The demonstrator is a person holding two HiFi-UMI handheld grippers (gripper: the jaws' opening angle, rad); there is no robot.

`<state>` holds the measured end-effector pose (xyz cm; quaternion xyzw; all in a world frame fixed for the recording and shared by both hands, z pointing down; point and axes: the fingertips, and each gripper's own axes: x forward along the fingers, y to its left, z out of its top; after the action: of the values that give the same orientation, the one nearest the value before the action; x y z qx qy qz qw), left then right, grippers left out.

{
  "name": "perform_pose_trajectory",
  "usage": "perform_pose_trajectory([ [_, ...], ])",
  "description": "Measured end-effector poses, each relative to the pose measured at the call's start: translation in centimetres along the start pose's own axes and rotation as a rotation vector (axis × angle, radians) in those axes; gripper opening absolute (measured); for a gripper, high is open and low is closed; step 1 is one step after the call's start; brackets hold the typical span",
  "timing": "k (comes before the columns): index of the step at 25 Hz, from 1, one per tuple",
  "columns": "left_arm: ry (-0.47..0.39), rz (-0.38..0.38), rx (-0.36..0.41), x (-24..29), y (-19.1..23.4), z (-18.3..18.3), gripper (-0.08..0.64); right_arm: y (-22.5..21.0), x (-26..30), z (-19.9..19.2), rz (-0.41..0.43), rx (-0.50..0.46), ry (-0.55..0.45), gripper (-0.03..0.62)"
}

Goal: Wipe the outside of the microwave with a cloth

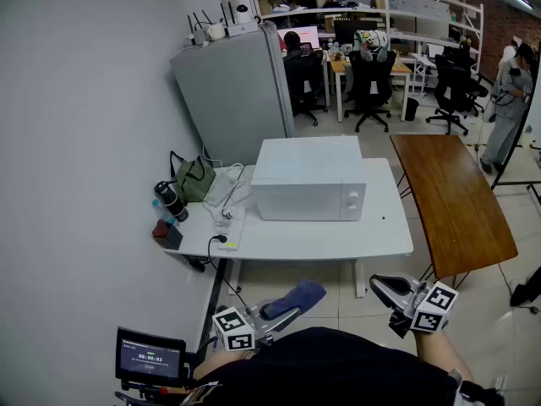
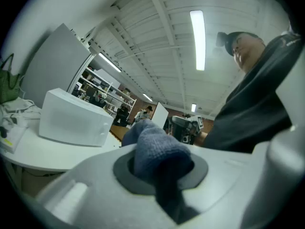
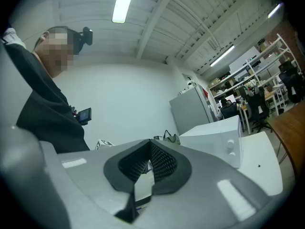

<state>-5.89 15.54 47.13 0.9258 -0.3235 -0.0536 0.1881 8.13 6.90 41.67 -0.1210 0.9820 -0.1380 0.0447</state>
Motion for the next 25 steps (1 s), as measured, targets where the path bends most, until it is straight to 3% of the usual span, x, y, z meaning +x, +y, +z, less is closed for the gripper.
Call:
perform_pose_trajectory([
  [7, -0.055, -0.043, 0.044, -7.7, 10.9, 4.9, 0.055, -0.7, 13.2, 1.7, -0.034, -0.039, -0.016, 0.005],
  [13, -0.043, -0.13, 0.049, -11.6, 18.6, 9.8, 0.055, -1.3, 21.7, 2.7, -0.106, -0.056, -0.018, 0.005],
  [20, -0.014, -0.245, 0.134, -6.5, 23.9, 14.8, 0.055, -5.7, 21.0, 3.3, -0.224, -0.055, -0.003, 0.005],
  [25, 0.051, -0.237, 0.269, 3.0, 28.1, 19.3, 0.055, -13.4, 18.0, 5.6, -0.24, -0.082, -0.049, 0.005],
])
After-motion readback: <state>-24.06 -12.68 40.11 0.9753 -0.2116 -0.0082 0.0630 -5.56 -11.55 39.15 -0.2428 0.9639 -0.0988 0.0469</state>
